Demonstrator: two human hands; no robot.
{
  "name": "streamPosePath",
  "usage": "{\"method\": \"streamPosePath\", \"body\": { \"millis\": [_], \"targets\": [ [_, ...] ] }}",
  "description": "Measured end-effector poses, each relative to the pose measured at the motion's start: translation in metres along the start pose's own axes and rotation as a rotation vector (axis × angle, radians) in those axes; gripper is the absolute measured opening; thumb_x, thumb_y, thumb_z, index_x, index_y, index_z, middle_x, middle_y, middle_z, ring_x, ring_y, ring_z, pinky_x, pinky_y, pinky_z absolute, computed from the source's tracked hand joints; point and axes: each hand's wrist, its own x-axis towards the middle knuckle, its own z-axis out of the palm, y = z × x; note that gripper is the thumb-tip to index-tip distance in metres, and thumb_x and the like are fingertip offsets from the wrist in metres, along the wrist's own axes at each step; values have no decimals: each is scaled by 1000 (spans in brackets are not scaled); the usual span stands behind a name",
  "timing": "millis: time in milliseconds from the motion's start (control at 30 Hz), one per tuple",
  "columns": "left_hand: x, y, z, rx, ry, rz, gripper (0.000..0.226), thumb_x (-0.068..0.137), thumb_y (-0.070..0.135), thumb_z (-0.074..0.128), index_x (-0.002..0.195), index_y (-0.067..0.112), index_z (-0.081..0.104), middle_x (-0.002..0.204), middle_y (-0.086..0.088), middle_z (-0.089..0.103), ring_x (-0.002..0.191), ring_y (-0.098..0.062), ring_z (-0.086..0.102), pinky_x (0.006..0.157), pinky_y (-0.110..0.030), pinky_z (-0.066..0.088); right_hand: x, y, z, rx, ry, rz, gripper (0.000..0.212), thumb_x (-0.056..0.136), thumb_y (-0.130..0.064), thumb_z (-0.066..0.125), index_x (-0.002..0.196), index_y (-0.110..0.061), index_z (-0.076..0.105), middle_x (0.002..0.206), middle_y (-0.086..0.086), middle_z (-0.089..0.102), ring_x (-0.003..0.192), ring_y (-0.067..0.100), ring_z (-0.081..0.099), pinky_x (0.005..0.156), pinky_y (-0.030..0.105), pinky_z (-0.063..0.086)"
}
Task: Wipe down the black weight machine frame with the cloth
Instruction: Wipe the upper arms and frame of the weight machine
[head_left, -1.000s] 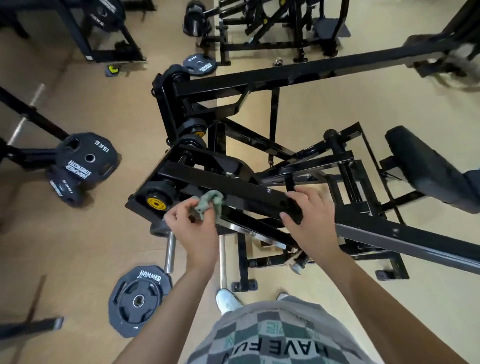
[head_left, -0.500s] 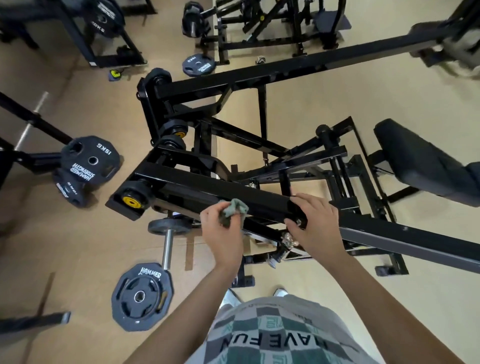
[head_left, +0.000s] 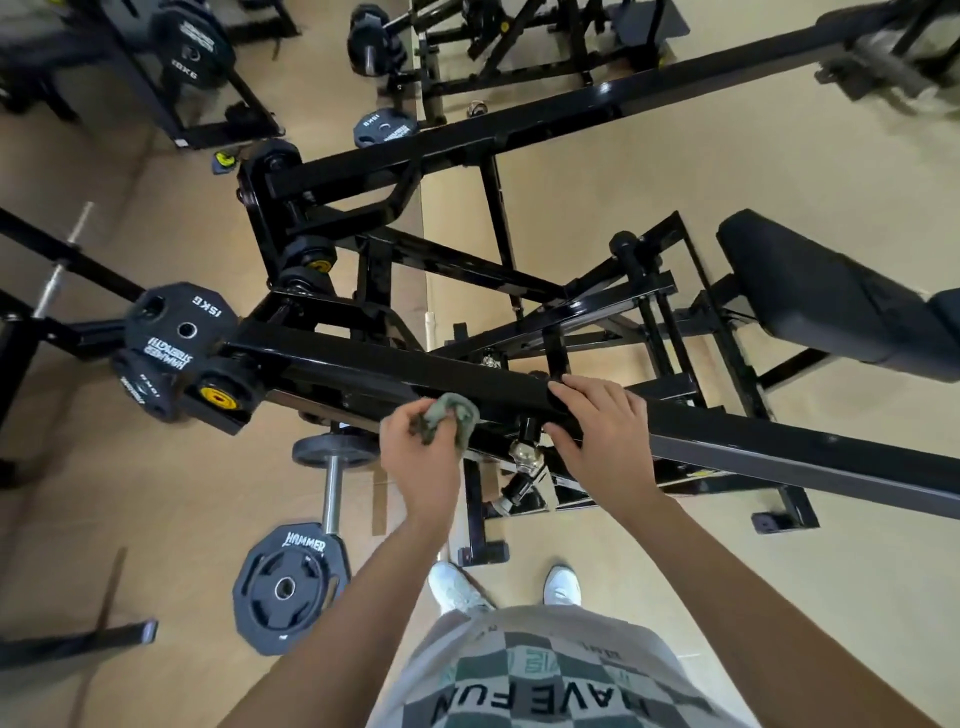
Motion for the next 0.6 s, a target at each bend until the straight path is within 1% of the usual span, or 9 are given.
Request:
{"method": "streamPosePath", "body": {
  "millis": [67,133,200,267,400,467,533,567,600],
  "targets": [
    [10,-2,-6,-46,84,-89,22,88,8,73,99,26,66,106,2,66,94,-9,67,84,-32,61,0,2,1,-8,7,-20,44,87,-32,74,128,-22,64,130,-3,63,121,21,54,105,42,36],
    [16,-2,-8,-81,163,-140,19,88,5,70,99,19,67,97,3,69,89,-8,68,83,-35,62,1,3,1,-14,3,-30,44,88,-33,73,129,-21,64,130,-3,63,121,21,54,105,42,36],
    [13,-1,-6,-81,166,-169,15,90,6,69,98,18,66,93,4,69,88,-12,69,79,-31,62,0,4,1,-17,-12,-45,45,88,-32,73,131,-21,63,131,-2,62,122,21,54,105,41,37],
    [1,1,0,-95,90,-226,13,92,10,71,94,20,65,92,3,69,88,-15,70,75,-24,60,-1,7,-1,-12,-35,-68,48,89,-29,72,134,-21,60,133,-3,61,125,20,53,107,41,36],
    [-27,1,18,-106,-112,-264,9,90,14,76,95,15,69,92,-4,74,87,-19,72,81,-34,61,-4,13,-4,10,-79,-99,51,89,-21,71,138,-21,58,140,-3,58,130,19,49,111,39,34],
    [-39,4,26,-123,-195,-279,7,94,14,72,99,12,68,89,-4,74,77,-18,71,71,-30,61,-5,13,-5,31,-90,-96,52,88,-18,72,139,-21,58,142,-4,57,132,19,49,112,41,33],
    [-43,7,29,-206,-239,-357,4,97,11,67,100,11,66,83,-4,70,65,-15,64,58,-27,56,-5,13,-6,45,-90,-88,53,88,-16,72,139,-22,58,143,-4,57,132,19,49,112,41,34],
    [-42,9,29,-258,-260,-417,3,98,10,65,101,10,65,82,-4,70,63,-14,63,60,-28,55,-5,13,-7,51,-86,-78,53,87,-15,73,138,-22,59,142,-4,57,132,20,50,111,42,34],
    [-38,10,28,-316,-273,-494,3,99,9,63,102,8,64,82,-5,70,65,-13,65,67,-30,57,-5,12,-6,62,-84,-60,53,86,-14,73,137,-22,60,142,-4,58,132,20,50,111,43,35]
  ]
}}
